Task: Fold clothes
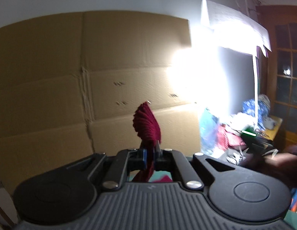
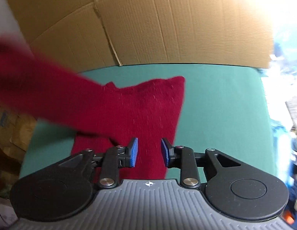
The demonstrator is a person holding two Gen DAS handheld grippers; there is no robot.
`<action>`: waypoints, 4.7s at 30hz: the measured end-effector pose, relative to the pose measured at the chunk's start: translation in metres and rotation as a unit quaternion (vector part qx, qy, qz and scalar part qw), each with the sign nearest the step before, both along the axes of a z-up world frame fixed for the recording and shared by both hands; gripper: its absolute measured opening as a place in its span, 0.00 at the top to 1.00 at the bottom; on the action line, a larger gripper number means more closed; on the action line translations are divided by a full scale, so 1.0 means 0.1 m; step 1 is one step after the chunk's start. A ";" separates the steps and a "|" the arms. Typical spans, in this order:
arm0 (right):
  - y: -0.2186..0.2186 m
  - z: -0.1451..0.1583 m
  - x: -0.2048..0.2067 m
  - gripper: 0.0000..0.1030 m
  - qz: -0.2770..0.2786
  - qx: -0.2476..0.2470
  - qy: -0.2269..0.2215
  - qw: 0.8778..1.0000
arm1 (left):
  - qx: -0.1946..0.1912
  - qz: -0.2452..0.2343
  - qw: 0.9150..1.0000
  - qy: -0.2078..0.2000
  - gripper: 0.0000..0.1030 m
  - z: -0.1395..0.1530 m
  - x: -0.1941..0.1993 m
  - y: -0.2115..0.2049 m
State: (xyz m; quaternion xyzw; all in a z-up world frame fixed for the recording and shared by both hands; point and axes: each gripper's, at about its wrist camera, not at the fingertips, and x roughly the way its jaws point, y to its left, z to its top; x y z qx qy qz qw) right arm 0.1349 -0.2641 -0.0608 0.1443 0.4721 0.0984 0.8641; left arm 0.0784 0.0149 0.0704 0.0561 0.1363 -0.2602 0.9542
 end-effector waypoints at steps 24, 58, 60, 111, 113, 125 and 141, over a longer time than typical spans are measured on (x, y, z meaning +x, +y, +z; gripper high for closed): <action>0.06 -0.76 1.37 0.70 -0.022 0.110 0.109 0.988 | 0.017 -0.043 0.996 0.077 0.99 -0.38 -1.15 -0.64; -0.02 -0.81 0.88 0.91 0.001 0.036 0.078 0.996 | 0.061 -0.138 0.961 0.232 0.99 -1.23 -1.43 -0.76; 0.00 -0.84 0.86 0.88 0.002 0.037 0.077 0.996 | 0.058 -0.138 0.959 0.241 0.99 -1.29 -1.41 -0.78; 0.31 -0.73 -1.66 0.92 0.034 0.015 -0.024 0.999 | 0.042 -0.169 0.956 0.238 0.72 -1.48 -1.33 -0.41; 0.25 -0.66 -1.47 0.87 0.014 0.028 -0.052 0.998 | 0.043 -0.107 0.970 0.214 0.74 -1.44 -0.99 -0.32; 0.08 -0.96 -0.53 0.74 -0.025 0.050 -0.088 0.995 | -0.015 0.032 0.968 0.249 0.70 -1.82 0.41 -0.30; 0.00 -1.01 -0.55 0.95 0.014 0.081 -0.099 0.992 | -0.034 0.047 0.958 0.281 0.54 -1.98 0.53 -0.22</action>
